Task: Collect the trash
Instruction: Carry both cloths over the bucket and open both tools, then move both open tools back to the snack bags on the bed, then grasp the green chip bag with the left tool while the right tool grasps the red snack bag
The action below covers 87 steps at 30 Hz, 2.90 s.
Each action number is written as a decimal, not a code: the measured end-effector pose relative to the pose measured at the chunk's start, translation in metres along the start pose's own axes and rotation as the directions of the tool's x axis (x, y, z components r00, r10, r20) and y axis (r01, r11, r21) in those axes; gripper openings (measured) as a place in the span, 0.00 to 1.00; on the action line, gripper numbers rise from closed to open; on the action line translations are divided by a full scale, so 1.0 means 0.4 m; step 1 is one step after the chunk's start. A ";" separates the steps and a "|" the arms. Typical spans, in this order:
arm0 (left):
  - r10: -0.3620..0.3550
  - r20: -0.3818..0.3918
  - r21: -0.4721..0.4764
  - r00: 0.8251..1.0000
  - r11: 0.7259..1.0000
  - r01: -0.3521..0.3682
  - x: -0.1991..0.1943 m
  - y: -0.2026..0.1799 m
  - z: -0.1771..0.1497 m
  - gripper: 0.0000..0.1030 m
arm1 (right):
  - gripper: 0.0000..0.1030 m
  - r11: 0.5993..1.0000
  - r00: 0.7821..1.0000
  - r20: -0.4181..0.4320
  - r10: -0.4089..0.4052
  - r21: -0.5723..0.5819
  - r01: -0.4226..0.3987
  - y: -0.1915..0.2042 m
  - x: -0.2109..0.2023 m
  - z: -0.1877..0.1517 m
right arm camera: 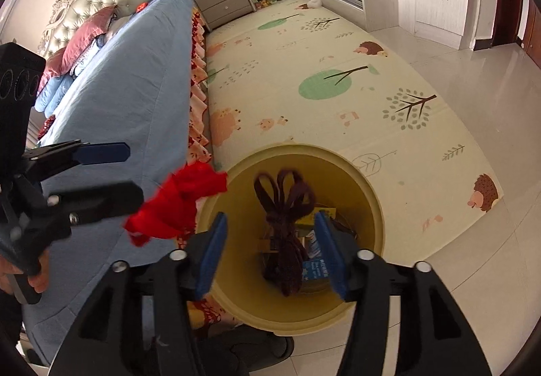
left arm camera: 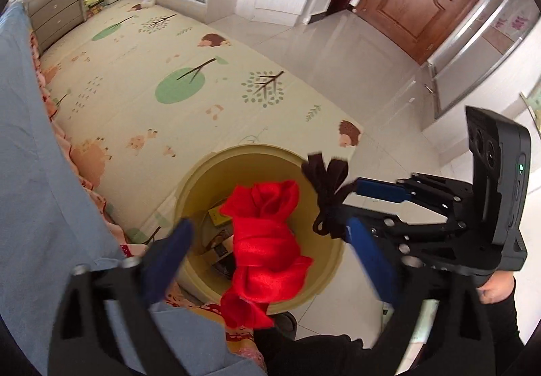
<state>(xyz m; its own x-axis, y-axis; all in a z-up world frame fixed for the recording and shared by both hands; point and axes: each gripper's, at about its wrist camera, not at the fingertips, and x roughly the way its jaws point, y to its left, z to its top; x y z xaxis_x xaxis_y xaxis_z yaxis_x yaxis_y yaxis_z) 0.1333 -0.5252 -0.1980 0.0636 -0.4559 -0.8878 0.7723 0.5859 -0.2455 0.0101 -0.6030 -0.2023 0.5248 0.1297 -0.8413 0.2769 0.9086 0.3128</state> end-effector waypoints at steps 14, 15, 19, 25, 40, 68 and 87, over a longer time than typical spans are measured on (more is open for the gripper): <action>0.007 0.057 0.012 0.998 1.000 -0.008 -0.082 0.008 -0.006 0.96 | 0.52 1.000 0.999 0.032 0.022 0.016 -0.022 0.021 -0.068 0.010; 0.006 0.066 0.017 0.998 1.000 -0.007 -0.093 0.009 -0.004 0.96 | 0.52 1.000 0.999 0.040 0.021 0.009 -0.022 0.031 -0.080 0.013; 0.014 0.110 0.022 0.994 1.000 -0.017 -0.164 0.010 -0.023 0.96 | 0.52 0.999 0.997 0.075 0.031 -0.029 -0.029 0.095 -0.133 0.033; 0.054 0.186 -0.008 0.981 0.999 -0.053 -0.293 0.064 -0.077 0.96 | 0.52 0.993 0.990 0.120 0.070 -0.098 -0.058 0.213 -0.191 0.056; 0.344 0.310 -0.317 0.886 0.916 -0.245 -0.671 0.440 -0.336 0.96 | 0.52 0.884 0.955 0.092 0.282 -0.411 -0.221 0.736 -0.148 0.103; 0.585 0.195 -0.661 0.787 0.672 -0.335 -0.792 0.997 -0.565 0.96 | 0.52 0.760 0.934 -0.071 0.349 -0.562 -0.327 1.209 0.190 0.185; 0.551 0.208 -0.685 0.808 0.672 -0.281 -0.759 1.193 -0.494 0.27 | 0.52 0.740 0.939 -0.113 0.326 -0.587 -0.328 1.364 0.363 0.341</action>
<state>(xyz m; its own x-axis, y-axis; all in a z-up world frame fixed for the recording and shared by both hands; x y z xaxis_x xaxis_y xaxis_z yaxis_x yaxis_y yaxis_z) 0.3577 0.0254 -0.1225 0.6084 -0.1855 -0.7716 0.0685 0.9809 -0.1818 0.3474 -0.1426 -0.0936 0.4920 0.4626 -0.7375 -0.4392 0.8633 0.2485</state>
